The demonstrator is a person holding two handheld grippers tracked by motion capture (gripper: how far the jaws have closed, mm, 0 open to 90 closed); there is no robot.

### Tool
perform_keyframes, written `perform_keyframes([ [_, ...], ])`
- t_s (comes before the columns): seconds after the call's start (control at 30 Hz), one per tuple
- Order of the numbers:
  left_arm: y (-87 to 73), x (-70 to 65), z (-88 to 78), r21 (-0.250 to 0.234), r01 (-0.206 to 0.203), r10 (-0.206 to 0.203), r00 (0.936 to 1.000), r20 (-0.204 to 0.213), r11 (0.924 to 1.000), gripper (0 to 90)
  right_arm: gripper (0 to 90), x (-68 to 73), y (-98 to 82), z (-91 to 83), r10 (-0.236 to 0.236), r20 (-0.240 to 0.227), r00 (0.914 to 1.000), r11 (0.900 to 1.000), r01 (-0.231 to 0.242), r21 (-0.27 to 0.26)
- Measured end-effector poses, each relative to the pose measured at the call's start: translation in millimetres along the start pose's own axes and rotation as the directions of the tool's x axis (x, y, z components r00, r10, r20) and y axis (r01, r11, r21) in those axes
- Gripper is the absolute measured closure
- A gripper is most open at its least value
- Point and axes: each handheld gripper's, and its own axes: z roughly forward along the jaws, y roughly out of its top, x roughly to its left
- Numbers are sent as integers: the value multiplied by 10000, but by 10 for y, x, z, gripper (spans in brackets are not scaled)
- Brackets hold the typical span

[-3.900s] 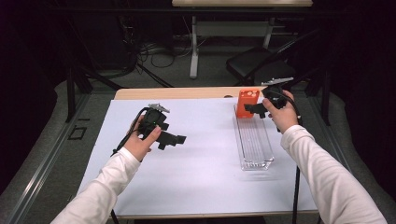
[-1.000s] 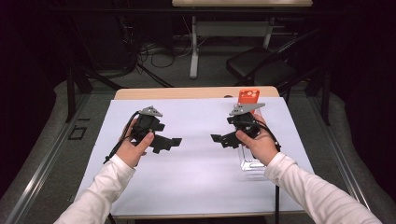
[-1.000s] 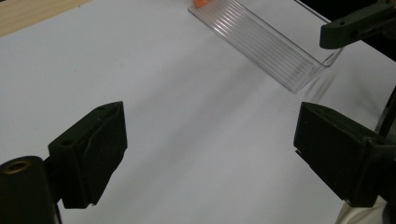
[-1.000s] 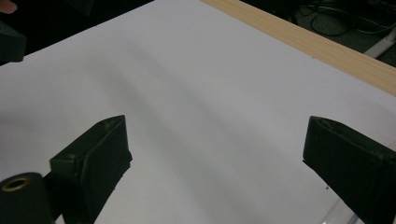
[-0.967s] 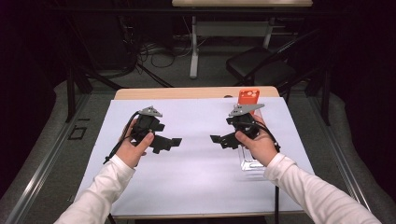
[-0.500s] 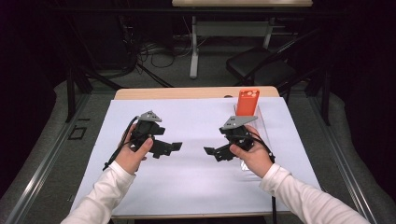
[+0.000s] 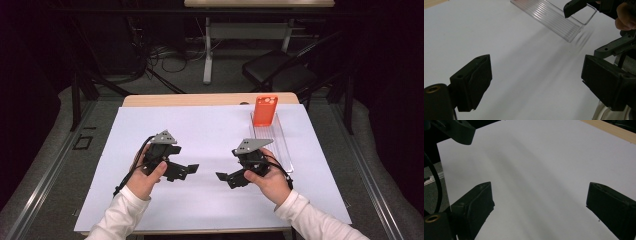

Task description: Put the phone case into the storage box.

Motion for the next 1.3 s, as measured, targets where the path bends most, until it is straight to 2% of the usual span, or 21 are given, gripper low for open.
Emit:
perform_keyframes([
  [0.13,-65,-10,4,-10,11,-11,10000,1,10000,98,65,45,-55,2,-125,60,9999,9999,125,49],
  [0.27,-129,-18,19,51,38,-39,9999,96,10000,98,65,84,-105,5,-35,-34,10000,10000,35,53],
  [0.53,-252,-6,45,-305,394,-386,9989,248,9988,98,65,143,-204,24,-64,-39,10000,10000,64,-38],
  [0.6,-281,6,64,-235,392,-387,9991,194,9990,98,65,147,-214,21,-51,14,10000,9999,52,-140],
  [0.97,-341,30,69,-282,451,-449,9990,84,9986,98,65,162,-310,48,71,89,9999,9997,-69,-233],
  [1.3,-354,13,92,-288,383,-378,9992,158,9989,98,65,170,-404,75,158,7,9999,9994,-158,-318],
])
